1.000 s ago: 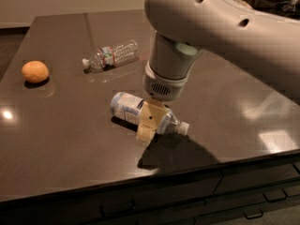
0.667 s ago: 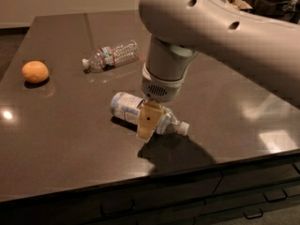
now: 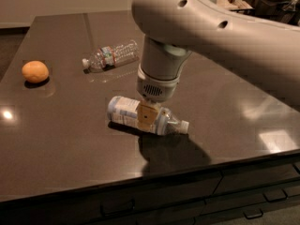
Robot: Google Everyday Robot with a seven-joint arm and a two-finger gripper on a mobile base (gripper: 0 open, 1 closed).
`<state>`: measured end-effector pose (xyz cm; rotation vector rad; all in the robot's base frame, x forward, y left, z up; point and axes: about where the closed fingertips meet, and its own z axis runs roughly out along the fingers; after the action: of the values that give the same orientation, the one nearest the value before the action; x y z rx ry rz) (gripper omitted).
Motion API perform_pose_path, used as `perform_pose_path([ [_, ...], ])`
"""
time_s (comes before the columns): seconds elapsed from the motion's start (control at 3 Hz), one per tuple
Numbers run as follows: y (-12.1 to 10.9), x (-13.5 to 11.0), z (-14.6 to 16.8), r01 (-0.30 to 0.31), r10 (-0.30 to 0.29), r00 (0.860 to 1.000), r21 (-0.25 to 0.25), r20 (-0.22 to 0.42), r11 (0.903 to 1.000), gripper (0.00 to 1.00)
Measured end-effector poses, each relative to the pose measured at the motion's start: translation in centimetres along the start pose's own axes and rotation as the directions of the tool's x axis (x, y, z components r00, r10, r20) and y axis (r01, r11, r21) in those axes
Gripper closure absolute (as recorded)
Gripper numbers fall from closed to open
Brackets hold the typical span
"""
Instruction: Place blue plastic bottle upright
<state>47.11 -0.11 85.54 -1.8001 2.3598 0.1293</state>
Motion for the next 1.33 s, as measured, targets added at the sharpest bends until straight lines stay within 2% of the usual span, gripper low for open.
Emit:
perform_pose_path([
  [0.33,-0.6,-0.1,-0.9,0.056,-0.056,0.998,-0.014,0.010,0.9983,0.88],
  [0.67,-2.0,-0.3,-3.7,0.181,-0.182,0.983,0.030,0.032,0.9830,1.00],
  [1.0,-4.1,-0.8,-6.9,0.359,-0.363,0.932,0.135,0.009,0.9235,1.00],
  [1.33,-6.3,-1.3,-8.9,0.505,-0.510,0.859,0.242,-0.047,0.8284,1.00],
])
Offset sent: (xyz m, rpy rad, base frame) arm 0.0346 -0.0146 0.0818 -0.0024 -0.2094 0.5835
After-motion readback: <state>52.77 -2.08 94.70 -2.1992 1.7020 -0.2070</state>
